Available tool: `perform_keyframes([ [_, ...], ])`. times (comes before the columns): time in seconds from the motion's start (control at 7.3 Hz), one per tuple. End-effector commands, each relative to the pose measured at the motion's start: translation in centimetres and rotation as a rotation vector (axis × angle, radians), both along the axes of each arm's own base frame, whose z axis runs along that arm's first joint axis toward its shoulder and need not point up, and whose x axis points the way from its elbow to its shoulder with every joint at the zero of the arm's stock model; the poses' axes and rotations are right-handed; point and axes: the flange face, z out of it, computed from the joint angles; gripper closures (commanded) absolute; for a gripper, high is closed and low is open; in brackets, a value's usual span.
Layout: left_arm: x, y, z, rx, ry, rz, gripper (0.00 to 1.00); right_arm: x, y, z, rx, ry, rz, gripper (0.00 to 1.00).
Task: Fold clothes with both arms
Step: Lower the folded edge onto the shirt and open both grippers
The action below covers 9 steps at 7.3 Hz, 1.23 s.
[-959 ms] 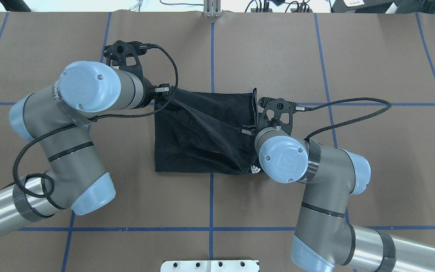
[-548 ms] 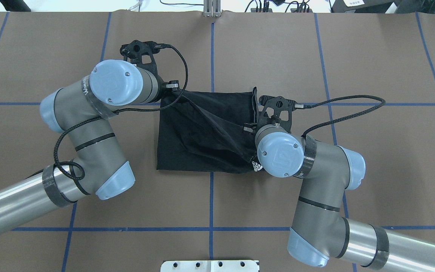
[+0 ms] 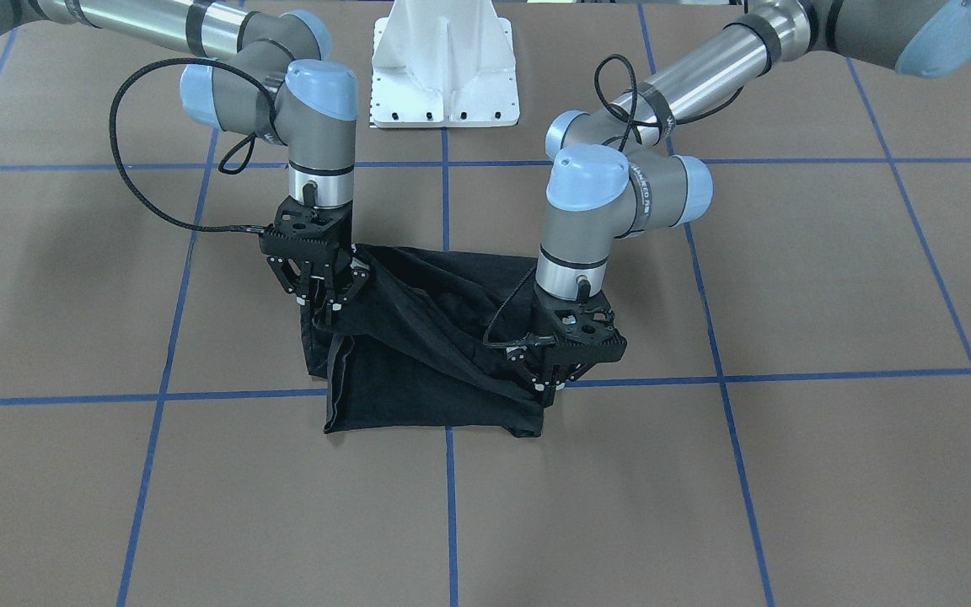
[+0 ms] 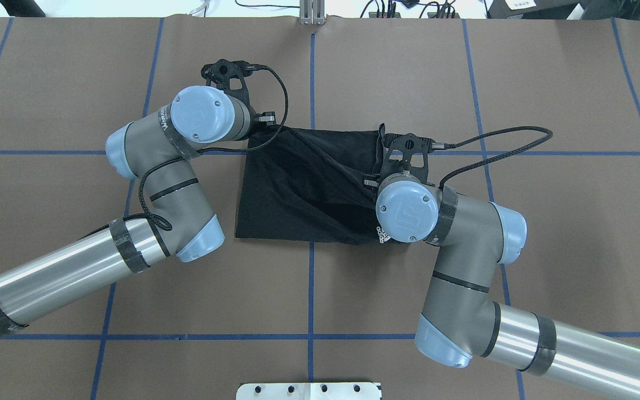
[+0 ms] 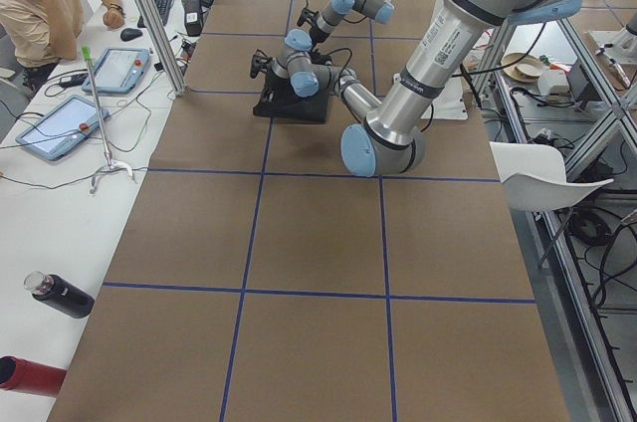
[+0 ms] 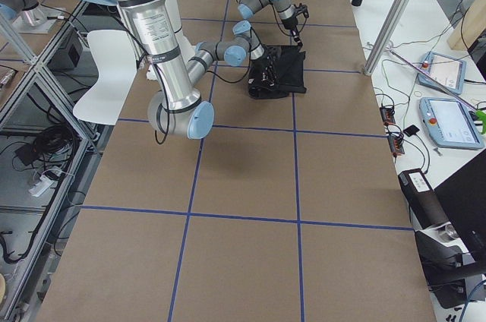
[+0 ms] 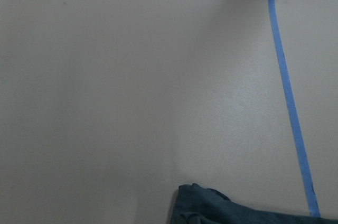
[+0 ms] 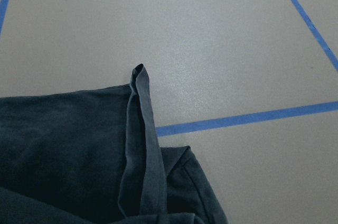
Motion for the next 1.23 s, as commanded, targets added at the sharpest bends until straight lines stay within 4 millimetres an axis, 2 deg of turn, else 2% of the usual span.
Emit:
perform_keyframes([
  [0.0,0.5,-0.5,0.3,0.016,-0.012,0.013,0.01,0.5,-1.8,0.3,-0.022,-0.041,-0.035,0.0],
  [0.14,-0.4,-0.8,-0.5,0.03,0.0,0.015,0.0,2.3,-3.8,-1.1,-0.014,-0.07,-0.115,0.0],
  [0.27,-2.5,-0.9,-2.4,0.036,0.044,0.031,0.0,4.2,-5.8,-3.0,-0.052,-0.129,-0.172,0.0],
  [0.41,-5.5,0.0,-2.2,0.053,0.072,0.105,0.0,5.2,-6.7,-5.3,-0.065,-0.179,-0.195,0.0],
  [0.55,-9.5,1.9,-1.3,0.147,0.045,0.163,0.0,4.9,-6.8,-7.5,-0.056,-0.191,-0.197,0.0],
  [0.69,-12.0,3.8,0.3,0.163,0.036,0.171,0.0,4.7,-7.0,-9.7,-0.061,-0.193,-0.191,0.0],
  [0.82,-12.6,4.4,0.8,0.163,0.034,0.172,0.0,3.3,-5.0,-10.5,-0.078,-0.178,-0.207,0.0],
  [1.1,-12.5,4.4,0.9,0.161,0.036,0.172,0.0,0.6,-1.8,-9.9,-0.08,-0.102,-0.201,0.02],
])
